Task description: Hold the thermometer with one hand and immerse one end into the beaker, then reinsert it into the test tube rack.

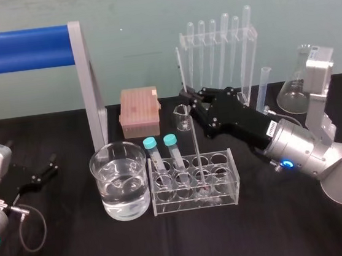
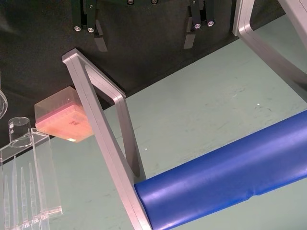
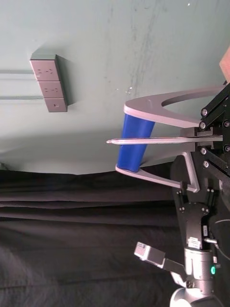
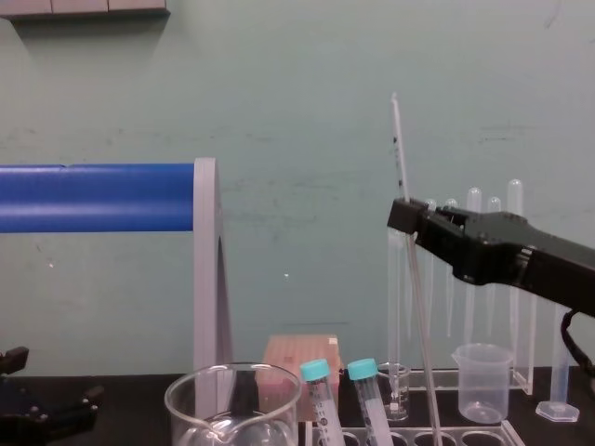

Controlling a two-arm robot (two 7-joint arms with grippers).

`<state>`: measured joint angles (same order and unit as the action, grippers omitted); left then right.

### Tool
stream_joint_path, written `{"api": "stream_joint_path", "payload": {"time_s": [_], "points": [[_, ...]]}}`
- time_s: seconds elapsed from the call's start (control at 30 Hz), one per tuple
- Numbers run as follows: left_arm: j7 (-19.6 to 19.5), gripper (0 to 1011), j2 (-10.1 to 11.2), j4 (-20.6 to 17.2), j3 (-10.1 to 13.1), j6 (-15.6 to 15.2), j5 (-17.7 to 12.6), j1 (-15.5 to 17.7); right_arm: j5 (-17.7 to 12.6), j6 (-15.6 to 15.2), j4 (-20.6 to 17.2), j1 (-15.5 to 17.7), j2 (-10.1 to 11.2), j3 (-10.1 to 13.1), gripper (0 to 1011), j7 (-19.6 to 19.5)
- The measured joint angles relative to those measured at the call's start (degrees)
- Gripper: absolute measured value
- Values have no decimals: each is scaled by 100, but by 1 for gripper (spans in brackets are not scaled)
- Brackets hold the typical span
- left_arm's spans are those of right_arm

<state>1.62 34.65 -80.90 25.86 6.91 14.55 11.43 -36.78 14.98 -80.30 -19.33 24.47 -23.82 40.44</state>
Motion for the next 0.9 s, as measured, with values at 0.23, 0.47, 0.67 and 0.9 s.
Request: {"api": "stream_joint_path", "payload": {"time_s": [0.23, 0.47, 0.67, 0.9], "points": [[0, 1008, 0, 0, 0, 0, 0, 0, 115, 37, 219, -55, -70, -55, 55, 62], [0, 1008, 0, 0, 0, 0, 0, 0, 203, 57, 335, -114, -107, -96, 55, 107], [0, 1008, 0, 0, 0, 0, 0, 0, 270, 85, 381, -148, -122, -114, 55, 106], [0, 1008, 0, 0, 0, 0, 0, 0, 262, 85, 376, -143, -120, -113, 56, 106]]}}
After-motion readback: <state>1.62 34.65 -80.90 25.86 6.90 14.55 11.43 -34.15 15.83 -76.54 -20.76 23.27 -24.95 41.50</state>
